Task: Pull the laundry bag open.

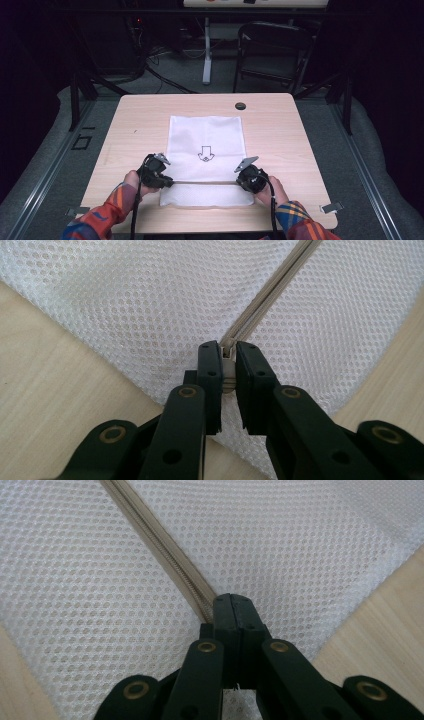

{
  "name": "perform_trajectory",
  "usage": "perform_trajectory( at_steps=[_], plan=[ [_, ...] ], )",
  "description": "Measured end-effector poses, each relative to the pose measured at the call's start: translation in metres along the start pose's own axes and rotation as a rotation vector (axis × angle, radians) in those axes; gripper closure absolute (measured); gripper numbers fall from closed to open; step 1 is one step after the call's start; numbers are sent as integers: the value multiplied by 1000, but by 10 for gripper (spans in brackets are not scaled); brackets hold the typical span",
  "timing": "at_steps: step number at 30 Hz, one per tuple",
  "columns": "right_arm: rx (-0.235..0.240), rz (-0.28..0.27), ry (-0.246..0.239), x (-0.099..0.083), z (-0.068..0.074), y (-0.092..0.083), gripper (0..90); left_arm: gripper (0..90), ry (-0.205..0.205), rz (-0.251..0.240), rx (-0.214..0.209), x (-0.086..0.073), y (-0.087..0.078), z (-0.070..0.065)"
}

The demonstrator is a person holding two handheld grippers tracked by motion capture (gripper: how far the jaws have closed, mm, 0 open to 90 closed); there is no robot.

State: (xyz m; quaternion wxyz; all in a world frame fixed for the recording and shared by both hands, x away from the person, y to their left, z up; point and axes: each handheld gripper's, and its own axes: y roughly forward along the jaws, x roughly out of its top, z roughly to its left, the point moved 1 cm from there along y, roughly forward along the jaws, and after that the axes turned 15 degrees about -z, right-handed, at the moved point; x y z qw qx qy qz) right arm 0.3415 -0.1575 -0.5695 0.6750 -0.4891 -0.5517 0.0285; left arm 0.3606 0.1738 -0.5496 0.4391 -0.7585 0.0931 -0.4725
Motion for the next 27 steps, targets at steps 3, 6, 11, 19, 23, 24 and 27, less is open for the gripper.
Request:
perform_trajectory(
  at_steps=[3,6,11,19,23,24,27],
  plan=[
    [-2,-2,1,0,0,0,900,817,-7,1,2,-1,-2,2],
    [-3,-2,1,0,0,0,900,816,-29,2,5,-4,-4,5],
    [-3,-1,1,0,0,0,900,816,-40,-3,18,-9,-11,10],
    [-2,-1,3,0,0,0,900,816,-66,-10,39,-15,-17,13],
    [-2,1,5,0,0,0,900,816,-106,-26,39,-23,-26,22],
    [-2,1,5,0,0,0,900,815,-110,-31,36,-24,-27,22],
    [-3,1,6,0,0,0,900,814,-99,-23,45,-24,-27,20]
  ],
)
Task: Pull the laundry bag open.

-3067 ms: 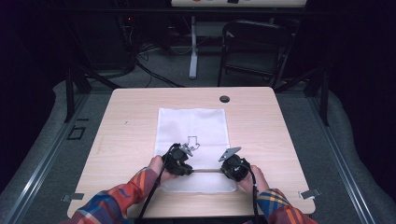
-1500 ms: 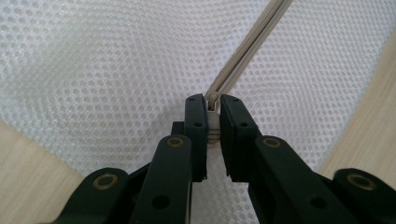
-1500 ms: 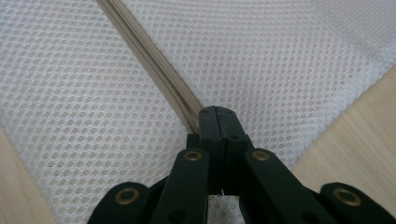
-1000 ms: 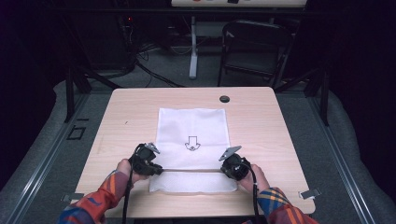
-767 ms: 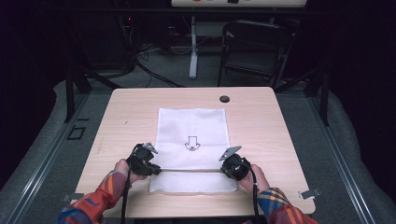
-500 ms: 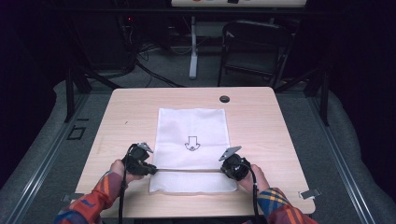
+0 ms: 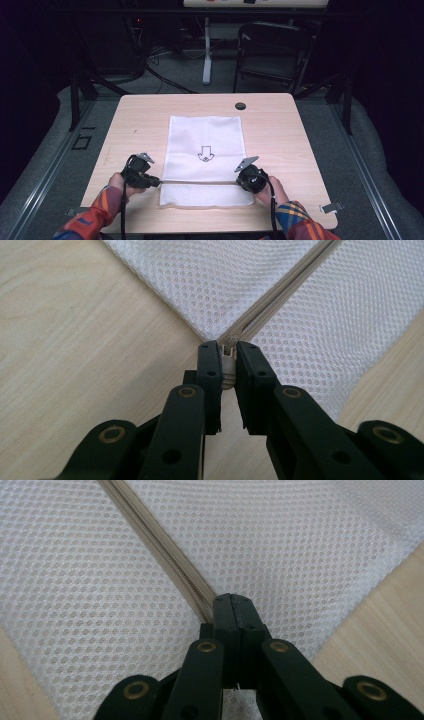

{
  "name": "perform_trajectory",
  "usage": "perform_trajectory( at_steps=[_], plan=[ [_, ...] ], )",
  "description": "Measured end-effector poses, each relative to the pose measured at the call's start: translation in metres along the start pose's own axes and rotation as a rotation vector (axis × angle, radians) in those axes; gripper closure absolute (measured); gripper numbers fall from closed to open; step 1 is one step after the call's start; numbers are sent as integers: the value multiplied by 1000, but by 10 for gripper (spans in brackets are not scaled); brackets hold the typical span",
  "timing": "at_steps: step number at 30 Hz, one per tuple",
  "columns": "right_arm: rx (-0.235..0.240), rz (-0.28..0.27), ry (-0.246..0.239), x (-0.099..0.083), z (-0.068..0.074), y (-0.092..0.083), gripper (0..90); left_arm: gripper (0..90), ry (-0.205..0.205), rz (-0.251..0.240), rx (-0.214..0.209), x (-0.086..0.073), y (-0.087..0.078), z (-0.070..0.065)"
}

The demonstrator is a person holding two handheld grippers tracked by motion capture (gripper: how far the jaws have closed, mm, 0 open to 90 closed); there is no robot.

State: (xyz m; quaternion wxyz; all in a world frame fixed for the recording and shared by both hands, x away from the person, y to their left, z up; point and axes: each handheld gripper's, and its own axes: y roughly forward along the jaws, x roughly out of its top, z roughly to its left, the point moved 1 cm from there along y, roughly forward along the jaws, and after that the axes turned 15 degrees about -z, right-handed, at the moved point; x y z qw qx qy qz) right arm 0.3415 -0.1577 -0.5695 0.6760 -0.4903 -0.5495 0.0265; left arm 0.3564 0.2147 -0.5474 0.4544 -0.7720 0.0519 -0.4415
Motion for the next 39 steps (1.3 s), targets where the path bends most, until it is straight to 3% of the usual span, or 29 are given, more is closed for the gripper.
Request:
perform_trajectory(
  at_steps=[5,7,8,10,12,13,16,18,20,29,34,39],
  plan=[
    [12,-9,-10,-1,-1,0,900,807,-29,3,-3,0,2,1],
    [23,-23,4,-2,-2,0,900,794,-22,0,6,1,2,1],
    [26,-27,22,-2,-4,-1,888,745,-26,-4,4,2,2,1],
    [45,-59,31,-1,-4,-2,769,619,-37,-17,6,3,0,3],
    [26,-69,17,3,-4,-6,662,492,-46,-28,11,3,-2,5],
    [21,-89,26,5,-3,-8,604,439,-51,-46,20,4,-3,5],
    [1,-80,52,10,-7,-14,366,282,-59,-78,34,5,-7,8],
    [-23,-73,72,9,-11,-19,223,214,-55,-89,57,5,-10,9],
    [-40,-59,81,6,-17,-24,153,173,-64,-95,69,5,-11,11],
    [-105,16,195,-18,-48,-45,0,106,-90,-105,113,3,-13,18],
    [-131,14,219,-30,-61,-50,0,98,-81,-95,123,3,-12,20],
    [-124,57,213,-36,-61,-42,0,83,-84,-88,129,3,-11,22]
  ],
)
